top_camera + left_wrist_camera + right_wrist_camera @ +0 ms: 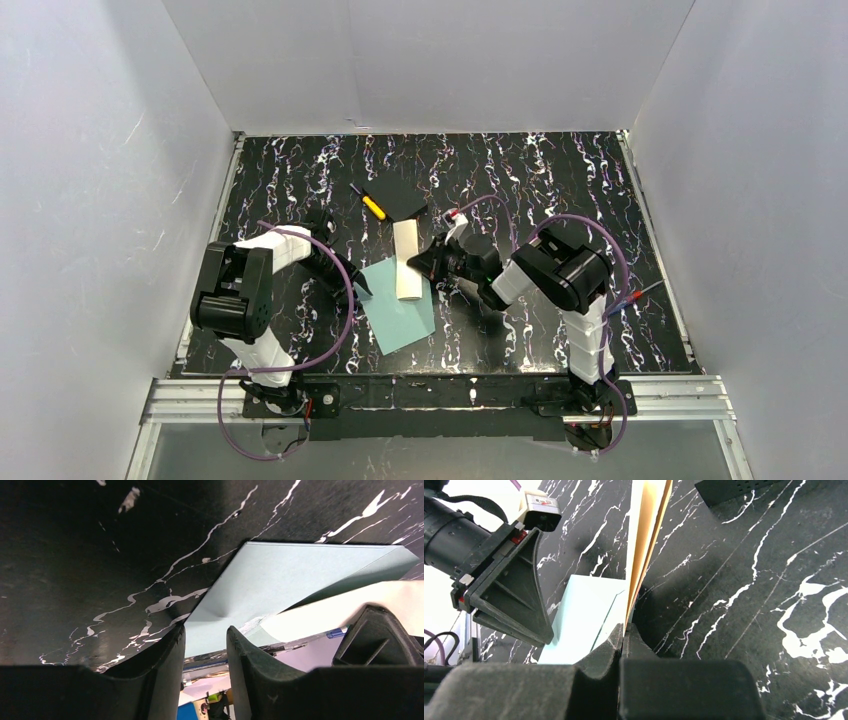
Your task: Place the letter into the envelope and seal it
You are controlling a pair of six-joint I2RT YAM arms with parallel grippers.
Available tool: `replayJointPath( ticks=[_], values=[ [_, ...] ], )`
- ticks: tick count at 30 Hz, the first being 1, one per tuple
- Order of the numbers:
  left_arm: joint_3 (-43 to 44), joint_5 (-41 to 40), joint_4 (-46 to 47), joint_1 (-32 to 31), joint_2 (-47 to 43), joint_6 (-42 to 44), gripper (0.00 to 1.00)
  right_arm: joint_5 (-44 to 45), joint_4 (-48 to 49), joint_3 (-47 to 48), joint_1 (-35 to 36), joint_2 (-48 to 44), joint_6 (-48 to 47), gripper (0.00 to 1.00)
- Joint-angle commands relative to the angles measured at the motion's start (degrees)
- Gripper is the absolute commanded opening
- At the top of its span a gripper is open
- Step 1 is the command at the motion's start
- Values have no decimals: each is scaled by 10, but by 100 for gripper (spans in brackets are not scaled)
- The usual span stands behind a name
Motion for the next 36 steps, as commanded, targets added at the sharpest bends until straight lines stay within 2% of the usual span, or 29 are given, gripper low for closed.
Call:
replayJointPath(
  ticks=[1, 5, 9, 15, 19, 27, 33, 36],
  values=[
    [-4, -26, 14, -2, 17, -2, 34, 22, 41, 20, 13, -3, 13, 1],
    [-2, -29, 15, -2, 21, 4, 32, 40, 63, 17, 13, 3, 46, 1],
    [0, -33, 20, -2, 29, 12, 29, 9, 79, 35, 12, 29, 99, 1],
    [2, -54, 44, -2, 21, 7, 28, -42, 27, 39, 13, 23, 131, 1],
    [-4, -78, 64, -2, 4, 3, 26, -56, -38, 42, 11, 7, 132, 1],
    [-8, -93, 74, -2, -18, 2, 25, -63, -249, 86, 8, -16, 128, 1],
    [5, -181, 41, -3, -115, 18, 27, -38, -360, 124, 7, -13, 109, 1],
    [20, -158, 64, -3, -147, 47, 31, -32, -391, 135, 7, -14, 110, 1]
  ],
)
